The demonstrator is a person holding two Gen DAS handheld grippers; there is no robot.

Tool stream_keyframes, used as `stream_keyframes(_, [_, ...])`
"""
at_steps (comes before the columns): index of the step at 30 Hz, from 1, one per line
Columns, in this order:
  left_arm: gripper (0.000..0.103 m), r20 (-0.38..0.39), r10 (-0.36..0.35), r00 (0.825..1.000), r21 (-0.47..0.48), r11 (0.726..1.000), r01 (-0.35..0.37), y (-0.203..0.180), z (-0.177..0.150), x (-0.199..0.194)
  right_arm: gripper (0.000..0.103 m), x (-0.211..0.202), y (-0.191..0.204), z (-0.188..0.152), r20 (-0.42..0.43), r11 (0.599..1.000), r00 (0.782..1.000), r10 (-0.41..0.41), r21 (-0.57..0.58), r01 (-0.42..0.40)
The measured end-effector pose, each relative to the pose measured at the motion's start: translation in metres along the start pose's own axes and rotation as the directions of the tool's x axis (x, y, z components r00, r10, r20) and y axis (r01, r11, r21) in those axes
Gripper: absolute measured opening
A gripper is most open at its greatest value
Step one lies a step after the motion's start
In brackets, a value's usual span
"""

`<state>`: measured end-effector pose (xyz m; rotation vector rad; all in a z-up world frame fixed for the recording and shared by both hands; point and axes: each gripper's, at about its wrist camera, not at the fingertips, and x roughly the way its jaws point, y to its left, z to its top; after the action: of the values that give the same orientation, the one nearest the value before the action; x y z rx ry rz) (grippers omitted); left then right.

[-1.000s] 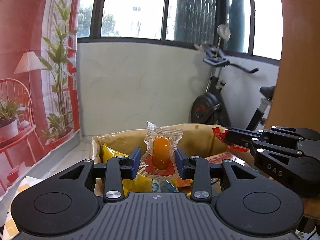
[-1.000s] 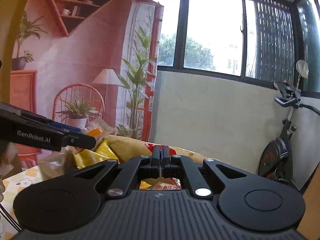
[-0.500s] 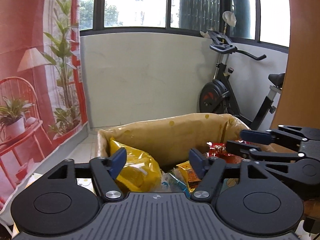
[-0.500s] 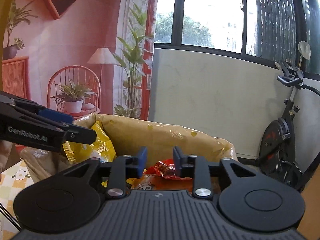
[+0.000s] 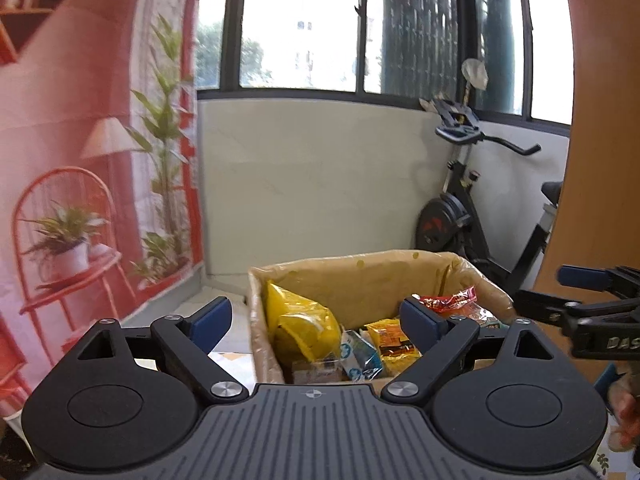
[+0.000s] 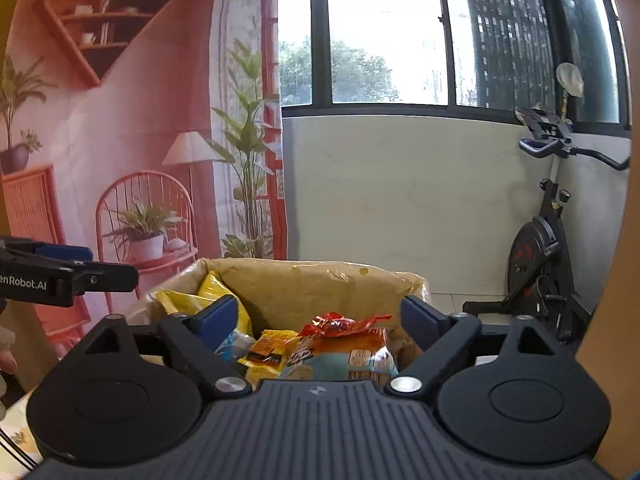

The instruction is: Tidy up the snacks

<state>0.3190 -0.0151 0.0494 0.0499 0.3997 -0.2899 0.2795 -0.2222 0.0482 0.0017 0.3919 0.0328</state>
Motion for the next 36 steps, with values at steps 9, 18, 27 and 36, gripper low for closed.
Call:
stream_keyframes(9, [0.095, 0.041, 0.106, 0.994, -0.024, 0.994, -0.105, -0.007, -0.013, -0.071, 0.103, -0.082, 0.016, -0.004, 0.051, 0.998, 0.998, -0.025, 0.061, 0.022])
stream_keyframes(18, [0.095, 0.063, 0.177, 0.982, -0.034, 0.984, -0.175, -0.012, -0.036, -0.14, 0.103, -0.149, 0.048, -0.023, 0.056, 0.996, 0.998, -0.032, 0.089, 0.026])
stream_keyframes(27, [0.095, 0.067, 0.217, 0.974, -0.085, 0.974, -0.212, -0.007, -0.048, -0.193, 0.103, -0.196, 0.075, -0.037, 0.074, 0.996, 0.997, -0.036, 0.083, 0.03])
stream_keyframes(36, [0.095, 0.096, 0.255, 0.962, -0.088, 0.965, -0.247, -0.001, -0.049, -0.227, 0.103, -0.231, 0.09, -0.034, 0.11, 0.996, 0.993, -0.032, 0.082, 0.023])
